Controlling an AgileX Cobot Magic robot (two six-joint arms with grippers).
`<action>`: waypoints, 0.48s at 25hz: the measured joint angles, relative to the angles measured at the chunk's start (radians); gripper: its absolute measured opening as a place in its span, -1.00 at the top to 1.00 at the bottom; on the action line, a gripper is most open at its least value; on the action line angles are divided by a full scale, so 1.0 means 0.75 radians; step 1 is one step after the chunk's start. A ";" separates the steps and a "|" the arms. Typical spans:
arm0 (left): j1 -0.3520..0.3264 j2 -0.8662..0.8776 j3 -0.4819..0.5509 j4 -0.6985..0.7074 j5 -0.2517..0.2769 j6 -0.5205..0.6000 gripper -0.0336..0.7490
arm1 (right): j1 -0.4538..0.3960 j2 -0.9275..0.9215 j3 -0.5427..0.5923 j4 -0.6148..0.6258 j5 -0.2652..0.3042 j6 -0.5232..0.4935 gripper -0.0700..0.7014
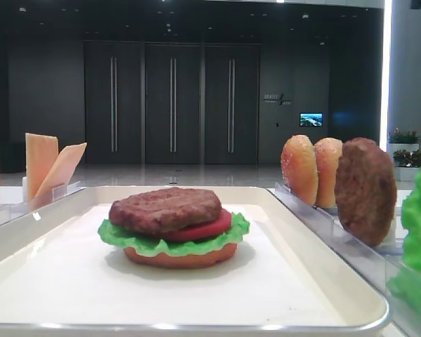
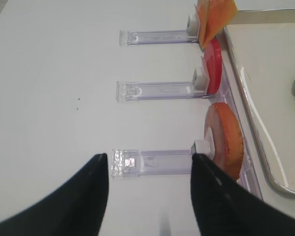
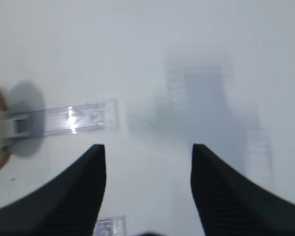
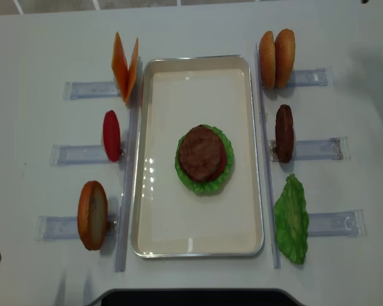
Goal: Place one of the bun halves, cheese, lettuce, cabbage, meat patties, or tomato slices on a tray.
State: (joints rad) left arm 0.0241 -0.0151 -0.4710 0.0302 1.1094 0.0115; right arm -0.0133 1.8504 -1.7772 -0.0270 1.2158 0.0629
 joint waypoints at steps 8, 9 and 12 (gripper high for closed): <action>0.000 0.000 0.000 0.000 0.000 0.000 -0.13 | -0.108 -0.195 0.262 -0.027 -0.007 -0.020 -0.09; 0.000 0.000 0.000 0.000 0.000 0.000 -0.13 | -0.106 -0.287 0.378 -0.037 -0.010 -0.020 -0.09; 0.000 0.000 0.000 0.000 0.000 0.000 -0.13 | -0.096 -0.632 0.780 -0.038 -0.016 -0.020 -0.09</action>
State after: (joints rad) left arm 0.0241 -0.0151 -0.4710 0.0302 1.1094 0.0115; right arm -0.0851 1.3765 -1.1922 -0.0553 1.2040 0.0478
